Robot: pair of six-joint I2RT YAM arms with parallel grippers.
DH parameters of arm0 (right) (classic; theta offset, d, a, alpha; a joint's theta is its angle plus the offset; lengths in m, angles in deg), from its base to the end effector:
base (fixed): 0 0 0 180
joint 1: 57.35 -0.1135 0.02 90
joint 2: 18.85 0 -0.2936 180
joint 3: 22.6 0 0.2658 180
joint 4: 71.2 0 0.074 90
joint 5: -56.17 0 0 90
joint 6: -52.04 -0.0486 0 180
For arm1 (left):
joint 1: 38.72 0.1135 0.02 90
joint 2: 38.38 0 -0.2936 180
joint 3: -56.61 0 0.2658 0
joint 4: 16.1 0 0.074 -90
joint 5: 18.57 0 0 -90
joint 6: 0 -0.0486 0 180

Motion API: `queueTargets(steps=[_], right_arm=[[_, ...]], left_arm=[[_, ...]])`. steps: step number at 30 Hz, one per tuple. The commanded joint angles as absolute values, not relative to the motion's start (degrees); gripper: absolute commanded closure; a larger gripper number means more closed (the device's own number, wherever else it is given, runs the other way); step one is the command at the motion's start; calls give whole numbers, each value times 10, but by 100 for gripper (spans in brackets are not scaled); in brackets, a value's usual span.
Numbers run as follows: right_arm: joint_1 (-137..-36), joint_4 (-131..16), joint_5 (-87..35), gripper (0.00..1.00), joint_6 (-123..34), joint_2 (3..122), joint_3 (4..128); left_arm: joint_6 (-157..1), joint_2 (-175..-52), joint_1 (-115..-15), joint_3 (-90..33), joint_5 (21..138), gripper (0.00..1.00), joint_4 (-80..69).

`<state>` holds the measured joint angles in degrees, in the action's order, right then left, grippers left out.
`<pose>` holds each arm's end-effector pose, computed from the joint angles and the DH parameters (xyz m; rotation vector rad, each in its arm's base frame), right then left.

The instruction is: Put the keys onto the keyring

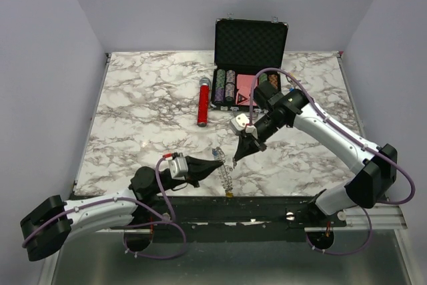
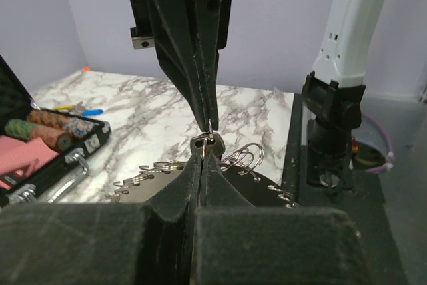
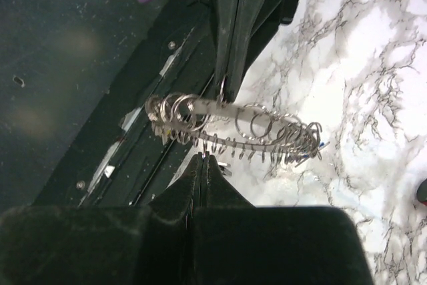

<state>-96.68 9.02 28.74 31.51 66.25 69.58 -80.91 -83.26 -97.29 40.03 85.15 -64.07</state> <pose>0.1944 0.2150 0.3465 -1.9875 1.1686 1.2589 0.0737 -0.1426 0.2355 0.7493 1.0931 -1.1629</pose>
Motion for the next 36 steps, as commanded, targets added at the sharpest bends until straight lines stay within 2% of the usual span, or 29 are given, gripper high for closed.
queueTargets(steps=[1, 4, 10, 14, 17, 24, 36], right_arm=[[-970, 206, 239, 99, 454, 670, 720], [-969, 234, 186, 99, 434, 694, 767], [-970, 222, 165, 99, 445, 684, 804], [-971, 143, 193, 99, 410, 634, 736], [-975, 48, 185, 99, 326, 597, 688], [-1010, -185, 111, 100, 187, 506, 582], [-1056, -263, 73, 99, 178, 487, 529]], left_arm=[[-952, -760, -972, 398, 918, 100, -545], [-991, -724, -971, 382, 922, 100, -470], [-1018, -704, -971, 398, 902, 100, -481], [-1034, -708, -971, 406, 894, 100, -506], [-1060, -708, -971, 410, 877, 100, -513], [-1079, -728, -971, 423, 858, 100, -558], [-1073, -748, -971, 422, 866, 100, -588]])
